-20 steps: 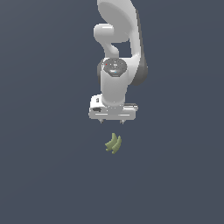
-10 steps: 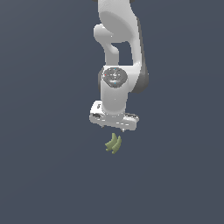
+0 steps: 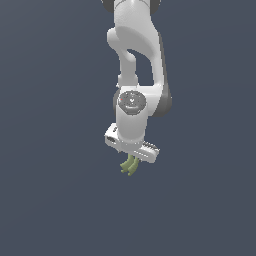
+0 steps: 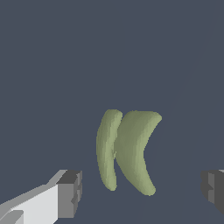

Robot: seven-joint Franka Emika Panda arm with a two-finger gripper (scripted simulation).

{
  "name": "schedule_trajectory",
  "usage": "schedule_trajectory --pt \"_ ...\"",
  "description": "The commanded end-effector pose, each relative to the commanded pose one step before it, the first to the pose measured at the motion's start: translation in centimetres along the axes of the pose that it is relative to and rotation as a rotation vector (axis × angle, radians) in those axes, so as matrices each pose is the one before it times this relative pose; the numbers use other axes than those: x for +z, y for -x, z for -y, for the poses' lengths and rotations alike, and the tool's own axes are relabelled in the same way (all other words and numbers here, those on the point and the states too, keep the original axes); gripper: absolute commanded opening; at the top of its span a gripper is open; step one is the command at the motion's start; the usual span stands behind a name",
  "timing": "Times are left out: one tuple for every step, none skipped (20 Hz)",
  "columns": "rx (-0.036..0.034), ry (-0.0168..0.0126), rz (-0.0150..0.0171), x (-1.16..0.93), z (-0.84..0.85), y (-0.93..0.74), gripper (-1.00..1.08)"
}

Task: Pick up the object and move it to a goal position.

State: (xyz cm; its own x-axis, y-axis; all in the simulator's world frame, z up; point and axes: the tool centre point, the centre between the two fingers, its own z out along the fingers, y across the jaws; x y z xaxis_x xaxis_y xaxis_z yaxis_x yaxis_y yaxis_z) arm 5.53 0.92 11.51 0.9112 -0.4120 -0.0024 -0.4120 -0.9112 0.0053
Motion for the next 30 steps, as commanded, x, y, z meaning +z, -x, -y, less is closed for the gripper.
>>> schedule_trajectory --pt "0.03736 -0.00252 -0.00121 0.358 0.289 -0.401 1.0" --pt "0.01081 -0.00067 -0.00024 0.114 0.09 -0.108 1.0" --pt "0.00937 -0.00058 -0.00021 0.099 0.078 -0.092 1.0" --pt "0.00789 -0.00049 -0.00017 0.085 0.068 -0.076 1.0" --pt "0.00646 -0.0004 -0.00014 0.069 0.055 -0.062 1.0" --pt "0.00502 -0.00031 -0.00011 0.054 0.044 -0.047 1.0" --pt "0.00358 -0.00022 -0.00008 0.039 0.032 -0.033 1.0" --pt "0.00218 -0.00013 -0.00005 0.023 0.017 -0.021 1.0" --pt "0.00069 -0.00004 -0.00002 0.008 0.008 -0.006 1.0" --pt "-0.00469 0.00047 0.00046 -0.024 -0.04 0.055 1.0" --pt "0.0 0.0 0.0 0.042 0.002 0.002 1.0" --pt "0.0 0.0 0.0 0.126 0.007 0.005 1.0" --pt "0.0 0.0 0.0 0.21 0.011 0.008 1.0" --pt "0.00068 -0.00006 -0.00006 0.287 -0.025 -0.01 1.0" --pt "0.0 0.0 0.0 0.375 0.019 0.017 1.0" --pt "0.00069 -0.00006 -0.00006 0.45 -0.019 -0.001 1.0" --pt "0.00069 -0.00006 -0.00006 0.53 -0.016 0.005 1.0" --pt "0.00069 -0.00005 -0.00007 0.606 -0.013 0.012 1.0" --pt "0.00069 -0.00005 -0.00007 0.599 -0.014 0.012 1.0" --pt "0.0 0.0 0.0 0.521 0.023 0.029 1.0" --pt "0.00069 -0.00005 -0.00007 0.432 -0.019 -0.001 1.0" --pt "0.0 0.0 0.0 0.354 0.02 0.012 1.0" --pt "0.00068 -0.00007 -0.00006 0.264 -0.021 -0.021 1.0" --pt "0.0 0.0 0.0 0.187 0.02 -0.01 1.0" --pt "0.0 0.0 0.0 0.103 0.02 -0.022 1.0" --pt "0.0 0.0 0.0 0.019 0.021 -0.035 1.0" --pt "0.0 0.0 0.0 -0.048 0.018 -0.039 1.0" --pt "0.0 0.0 0.0 -0.026 0.005 -0.013 1.0" --pt "0.0 0.0 0.0 0.0 0.0 0.0 -1.0" --pt "0.0 0.0 0.0 0.0 0.0 0.0 -1.0"
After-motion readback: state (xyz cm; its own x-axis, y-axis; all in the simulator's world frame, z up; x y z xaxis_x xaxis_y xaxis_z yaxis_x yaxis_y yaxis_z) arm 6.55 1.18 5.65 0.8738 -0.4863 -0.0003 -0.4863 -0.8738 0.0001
